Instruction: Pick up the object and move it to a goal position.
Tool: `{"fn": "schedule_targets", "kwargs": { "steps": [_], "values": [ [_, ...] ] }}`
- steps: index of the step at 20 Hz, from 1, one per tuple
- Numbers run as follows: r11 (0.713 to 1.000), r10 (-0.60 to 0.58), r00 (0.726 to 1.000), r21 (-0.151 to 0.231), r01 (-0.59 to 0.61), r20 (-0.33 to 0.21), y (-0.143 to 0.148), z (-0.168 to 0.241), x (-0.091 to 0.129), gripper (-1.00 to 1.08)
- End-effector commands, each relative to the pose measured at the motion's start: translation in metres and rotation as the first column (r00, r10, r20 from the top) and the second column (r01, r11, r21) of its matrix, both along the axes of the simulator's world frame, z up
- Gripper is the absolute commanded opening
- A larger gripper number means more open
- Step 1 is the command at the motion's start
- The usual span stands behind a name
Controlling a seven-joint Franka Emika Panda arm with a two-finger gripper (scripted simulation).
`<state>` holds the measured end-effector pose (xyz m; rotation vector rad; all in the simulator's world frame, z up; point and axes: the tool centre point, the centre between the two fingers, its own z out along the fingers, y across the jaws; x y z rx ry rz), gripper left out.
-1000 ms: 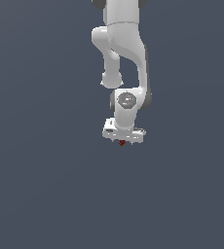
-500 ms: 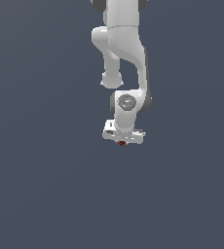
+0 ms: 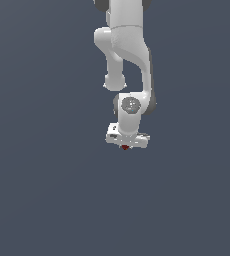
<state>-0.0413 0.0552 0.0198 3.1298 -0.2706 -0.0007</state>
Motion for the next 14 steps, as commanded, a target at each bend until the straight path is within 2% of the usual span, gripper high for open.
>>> {"fn": "schedule_targets", "kwargs": {
  "steps": [1,7,14],
  "values": [
    [1.000,0.000,1.000,0.000,0.000,0.001,0.003,0.005,0.004,-1.00],
    [1.000,0.000,1.000,0.000,0.000,0.001,0.016,0.026,0.021,-1.00],
    [1.000,0.000,1.000,0.000,0.000,0.001,0.040,0.065,0.054,-1.00]
  ]
}}
